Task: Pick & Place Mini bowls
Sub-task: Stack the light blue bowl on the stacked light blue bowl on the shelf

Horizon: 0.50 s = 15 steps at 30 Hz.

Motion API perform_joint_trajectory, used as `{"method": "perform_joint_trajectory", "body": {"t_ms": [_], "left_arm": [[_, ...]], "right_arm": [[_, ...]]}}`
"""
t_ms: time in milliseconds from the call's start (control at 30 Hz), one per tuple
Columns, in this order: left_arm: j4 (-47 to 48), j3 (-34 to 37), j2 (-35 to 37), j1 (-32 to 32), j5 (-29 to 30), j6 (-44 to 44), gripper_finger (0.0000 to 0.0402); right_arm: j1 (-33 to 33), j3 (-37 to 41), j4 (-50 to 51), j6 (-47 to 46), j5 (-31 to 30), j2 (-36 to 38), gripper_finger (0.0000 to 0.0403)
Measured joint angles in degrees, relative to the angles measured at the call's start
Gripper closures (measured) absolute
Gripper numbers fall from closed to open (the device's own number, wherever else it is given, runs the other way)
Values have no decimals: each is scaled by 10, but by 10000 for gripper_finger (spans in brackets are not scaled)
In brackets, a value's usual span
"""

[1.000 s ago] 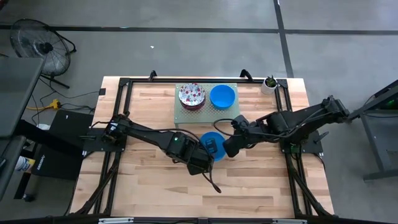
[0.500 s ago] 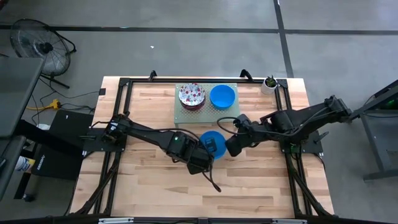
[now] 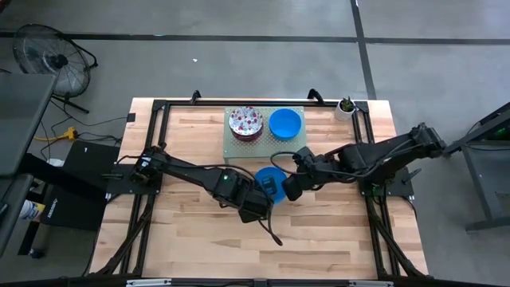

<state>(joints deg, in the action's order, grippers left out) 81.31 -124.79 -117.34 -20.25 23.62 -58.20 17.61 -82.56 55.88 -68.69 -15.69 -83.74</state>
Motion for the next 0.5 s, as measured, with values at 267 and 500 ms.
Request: {"method": "perform_joint_trajectory", "body": {"t_ms": [267,500], "left_arm": [[-9,45,1,0,1,-1,401],[-9,50,0,-1,23,-38,401]], "right_arm": [[-3,0,-2,38,5,-9,269],[-19,-1,-42,91,91,-8,269]]}}
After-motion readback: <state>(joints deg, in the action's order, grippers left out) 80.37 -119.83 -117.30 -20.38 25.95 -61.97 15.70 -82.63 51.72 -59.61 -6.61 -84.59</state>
